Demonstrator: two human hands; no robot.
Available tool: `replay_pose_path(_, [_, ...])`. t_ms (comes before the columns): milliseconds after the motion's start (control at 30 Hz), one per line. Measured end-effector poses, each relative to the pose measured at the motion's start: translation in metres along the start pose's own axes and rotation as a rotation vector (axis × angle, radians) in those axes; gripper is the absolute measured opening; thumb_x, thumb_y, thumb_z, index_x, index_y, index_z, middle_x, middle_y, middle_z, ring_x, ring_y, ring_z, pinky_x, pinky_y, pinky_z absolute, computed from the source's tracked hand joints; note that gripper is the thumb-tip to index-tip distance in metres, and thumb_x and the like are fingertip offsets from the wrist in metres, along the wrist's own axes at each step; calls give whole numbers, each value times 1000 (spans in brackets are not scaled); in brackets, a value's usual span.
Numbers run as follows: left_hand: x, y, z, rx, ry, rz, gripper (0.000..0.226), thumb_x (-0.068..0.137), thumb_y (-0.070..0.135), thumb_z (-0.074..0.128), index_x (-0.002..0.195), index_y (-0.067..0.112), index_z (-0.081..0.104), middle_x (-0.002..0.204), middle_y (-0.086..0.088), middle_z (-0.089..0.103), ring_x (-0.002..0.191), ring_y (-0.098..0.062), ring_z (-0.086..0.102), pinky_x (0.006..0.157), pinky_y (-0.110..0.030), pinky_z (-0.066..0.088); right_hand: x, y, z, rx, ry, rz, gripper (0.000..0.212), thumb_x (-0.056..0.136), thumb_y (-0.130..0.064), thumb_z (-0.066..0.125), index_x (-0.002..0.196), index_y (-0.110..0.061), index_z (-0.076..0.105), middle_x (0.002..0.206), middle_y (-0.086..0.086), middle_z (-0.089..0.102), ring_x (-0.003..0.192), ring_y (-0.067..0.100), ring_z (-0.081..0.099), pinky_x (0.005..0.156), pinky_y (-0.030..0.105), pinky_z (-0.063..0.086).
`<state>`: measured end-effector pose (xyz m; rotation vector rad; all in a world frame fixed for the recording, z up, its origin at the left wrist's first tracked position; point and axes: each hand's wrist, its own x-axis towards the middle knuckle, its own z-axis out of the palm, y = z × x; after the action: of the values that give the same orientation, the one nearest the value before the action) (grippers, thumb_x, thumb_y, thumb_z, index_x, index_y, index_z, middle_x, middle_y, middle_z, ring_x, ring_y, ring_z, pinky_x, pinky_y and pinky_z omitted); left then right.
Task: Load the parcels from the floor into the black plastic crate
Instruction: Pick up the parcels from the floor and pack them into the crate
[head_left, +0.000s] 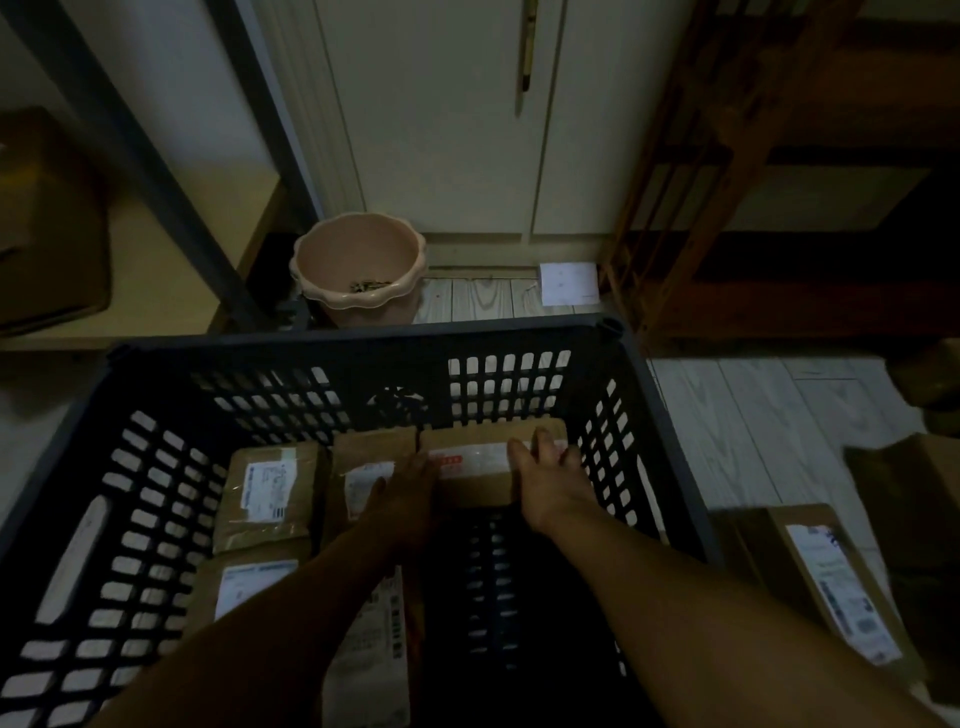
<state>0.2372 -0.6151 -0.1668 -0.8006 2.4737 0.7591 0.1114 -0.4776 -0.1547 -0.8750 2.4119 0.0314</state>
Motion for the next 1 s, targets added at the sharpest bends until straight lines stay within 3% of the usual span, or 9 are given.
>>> replay_pose_path(67, [5,-5,0,225,1,46,75,92,48,45,151,23,4,159,-1,-5,146,-23,-4,116,-51,2,6,1,6,-11,-17,13,87,86,-31,62,149,-35,3,159,6,-11,142,45,-2,114,55,16])
replay_pose_path(133, [10,-10,-1,297,3,64,74,93,53,40,151,26,3,159,1,-12,146,-24,-9,115,-54,1,11,2,14,-23,-32,21,86,89,-32,59,150,-35,-1,159,7,-14,142,46,-4,115,55,15])
replay_pose_path(300, [14,-11,1,344,-49,59,70,95,53,32,151,25,-1,158,1,-18,146,-25,-12,115,-55,0,18,0,17,-48,-98,38,84,92,-33,54,150,-36,-6,158,7,-20,142,47,-12,116,58,7])
replay_pose_path(433, [-1,-11,-24,210,-46,43,79,90,58,40,149,32,-6,157,3,-19,145,-24,-15,116,-57,0,-2,-9,-13,12,-171,44,94,85,-29,65,150,-35,-1,158,6,-20,143,45,-12,116,56,5])
replay_pose_path(600, [-82,4,-100,81,-39,-93,90,85,57,52,150,32,-6,158,1,-13,146,-25,-13,116,-57,3,-79,-21,-83,90,-213,23,95,85,-28,66,152,-32,-1,160,6,-12,146,35,-7,117,50,7])
replay_pose_path(767, [-195,34,-191,58,-83,-141,107,65,81,40,149,33,-3,159,-5,-5,146,-30,-6,117,-54,9,-181,-43,-175,159,-247,-3,89,84,-35,64,152,-32,7,160,5,-1,145,32,4,116,45,14])
replay_pose_path(900, [-296,69,-262,12,-102,-191,93,85,57,52,150,28,-6,159,-6,-5,145,-32,-4,117,-52,10,-275,-60,-254,174,-233,-45,87,85,-42,60,152,-30,7,160,6,0,145,32,7,118,44,17])
replay_pose_path(1000, [-366,85,-300,9,-90,-195,96,81,58,56,150,31,-5,158,-8,4,142,-36,9,113,-55,20,-343,-67,-311,184,-193,-67,84,86,-46,59,152,-28,11,159,7,6,143,32,14,116,45,22])
